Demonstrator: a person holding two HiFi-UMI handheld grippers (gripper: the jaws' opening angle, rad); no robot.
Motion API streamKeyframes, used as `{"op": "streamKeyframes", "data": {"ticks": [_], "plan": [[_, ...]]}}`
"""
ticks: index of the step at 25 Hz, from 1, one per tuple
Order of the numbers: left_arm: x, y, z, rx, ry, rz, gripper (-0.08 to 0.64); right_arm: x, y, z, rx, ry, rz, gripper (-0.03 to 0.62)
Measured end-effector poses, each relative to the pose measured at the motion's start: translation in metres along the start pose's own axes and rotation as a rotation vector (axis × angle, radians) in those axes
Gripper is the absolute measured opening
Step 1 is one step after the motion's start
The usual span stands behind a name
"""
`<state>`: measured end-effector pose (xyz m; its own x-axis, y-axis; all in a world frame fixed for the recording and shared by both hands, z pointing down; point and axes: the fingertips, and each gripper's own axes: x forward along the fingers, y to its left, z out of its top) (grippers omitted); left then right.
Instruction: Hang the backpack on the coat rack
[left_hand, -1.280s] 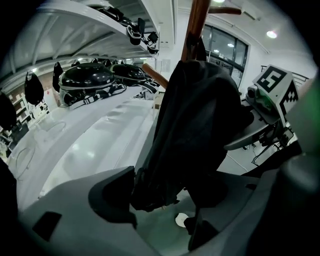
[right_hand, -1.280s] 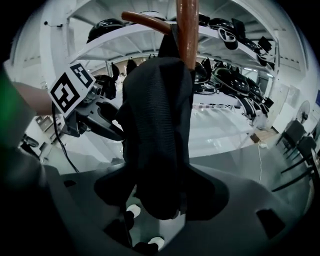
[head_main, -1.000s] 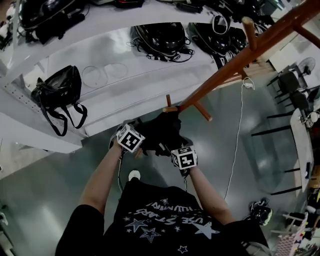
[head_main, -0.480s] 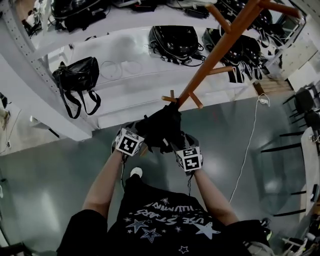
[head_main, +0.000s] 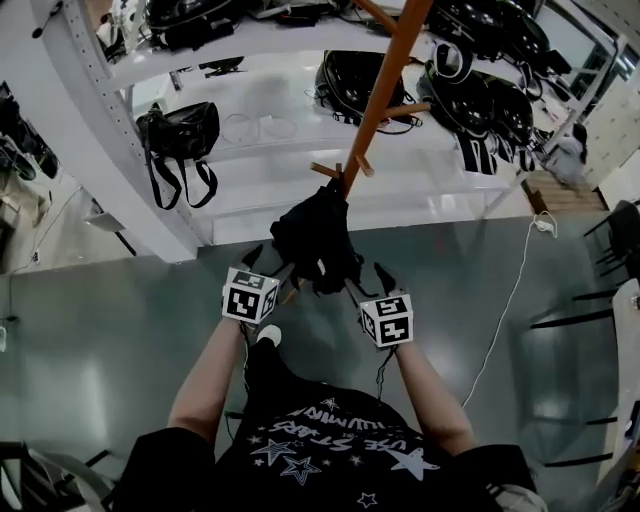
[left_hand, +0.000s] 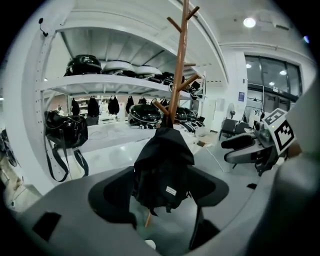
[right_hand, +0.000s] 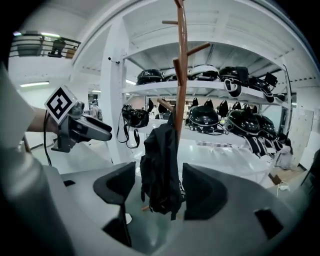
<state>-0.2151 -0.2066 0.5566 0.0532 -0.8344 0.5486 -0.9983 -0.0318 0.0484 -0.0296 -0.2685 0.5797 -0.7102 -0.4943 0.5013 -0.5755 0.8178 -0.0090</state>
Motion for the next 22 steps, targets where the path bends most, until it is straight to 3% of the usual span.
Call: {"op": "streamKeyframes", "data": {"ticks": [5, 8, 12, 15, 22], "plan": [[-0.043, -0.043, -0.013, -0.032, -0.051, 0.050, 0.336, -0.044, 0.003, -0.006, 0.026, -0.033, 0.068, 0.265], [-0.062, -0.066, -0.022, -0.033, -0.038, 0.073, 0.285, -0.061, 0.003, -0.012, 0.031, -0.042, 0.093, 0.225], [-0.075, -0.088, -0.038, -0.015, 0.004, 0.082, 0.215, -0.067, 0.001, -0.013, 0.044, -0.067, 0.100, 0.130], [-0.080, -0.105, -0.056, -0.021, 0.047, 0.071, 0.177, -0.070, 0.000, -0.022, 0.092, -0.081, 0.115, 0.020], [-0.093, -0.114, -0.077, -0.059, 0.047, 0.097, 0.086, -0.066, 0.008, -0.042, 0.045, -0.043, 0.152, 0.012]]}}
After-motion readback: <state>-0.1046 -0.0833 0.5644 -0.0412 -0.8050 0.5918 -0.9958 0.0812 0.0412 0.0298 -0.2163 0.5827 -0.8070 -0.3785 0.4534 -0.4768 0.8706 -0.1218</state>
